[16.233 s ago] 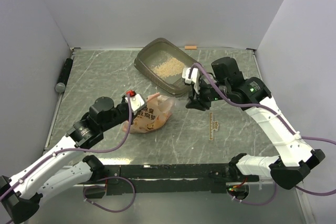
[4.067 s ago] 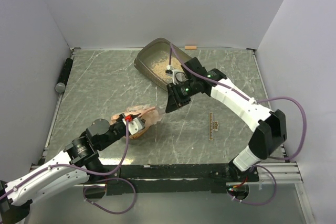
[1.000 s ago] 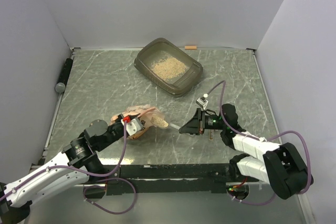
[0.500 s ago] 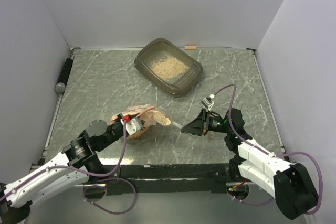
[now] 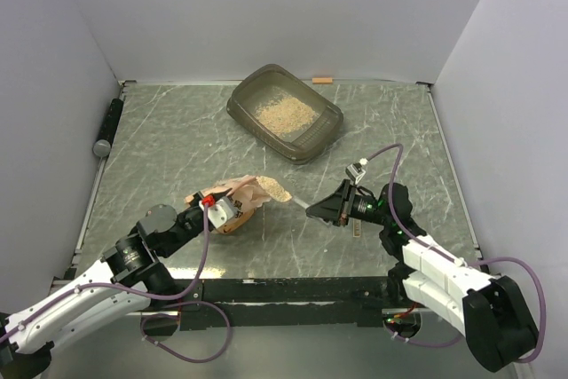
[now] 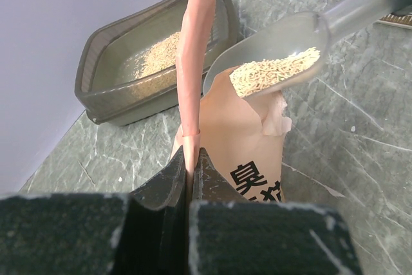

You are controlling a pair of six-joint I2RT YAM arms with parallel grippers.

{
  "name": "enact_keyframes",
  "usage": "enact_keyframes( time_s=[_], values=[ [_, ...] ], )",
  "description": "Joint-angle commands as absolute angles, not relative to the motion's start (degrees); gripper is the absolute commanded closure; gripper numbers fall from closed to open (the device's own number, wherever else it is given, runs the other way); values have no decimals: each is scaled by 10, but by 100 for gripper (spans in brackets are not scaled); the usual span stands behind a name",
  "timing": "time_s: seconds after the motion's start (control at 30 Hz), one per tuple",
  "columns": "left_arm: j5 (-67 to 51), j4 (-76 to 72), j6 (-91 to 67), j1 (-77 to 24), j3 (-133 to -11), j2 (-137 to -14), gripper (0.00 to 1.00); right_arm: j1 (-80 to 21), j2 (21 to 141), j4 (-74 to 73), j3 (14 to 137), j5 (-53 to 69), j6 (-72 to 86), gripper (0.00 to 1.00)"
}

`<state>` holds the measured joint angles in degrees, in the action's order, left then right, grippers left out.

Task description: Fill the litter box with clean litter

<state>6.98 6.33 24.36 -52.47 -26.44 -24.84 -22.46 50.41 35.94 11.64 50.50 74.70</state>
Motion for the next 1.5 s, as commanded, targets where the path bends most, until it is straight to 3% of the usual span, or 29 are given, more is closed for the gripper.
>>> enact_keyframes(
  time_s=[0.0, 0.23, 0.77, 1.1, 1.47],
  values=[
    [59, -10, 244, -526, -273, -240, 99, -222, 519, 388, 159, 460, 766, 100],
    [54, -7, 244, -526, -274, -243, 99, -222, 583, 419, 214, 417, 788, 100],
    [40, -4, 243, -526, -274, -235, 99, -185, 873, 526, 390, 359, 811, 100],
    [43, -3, 241, -526, -275, -238, 99, -124, 977, 354, 517, 352, 679, 100],
    [49, 17, 229, -525, -289, -258, 99, -121, 1030, -90, 776, 258, 402, 100]
  ],
)
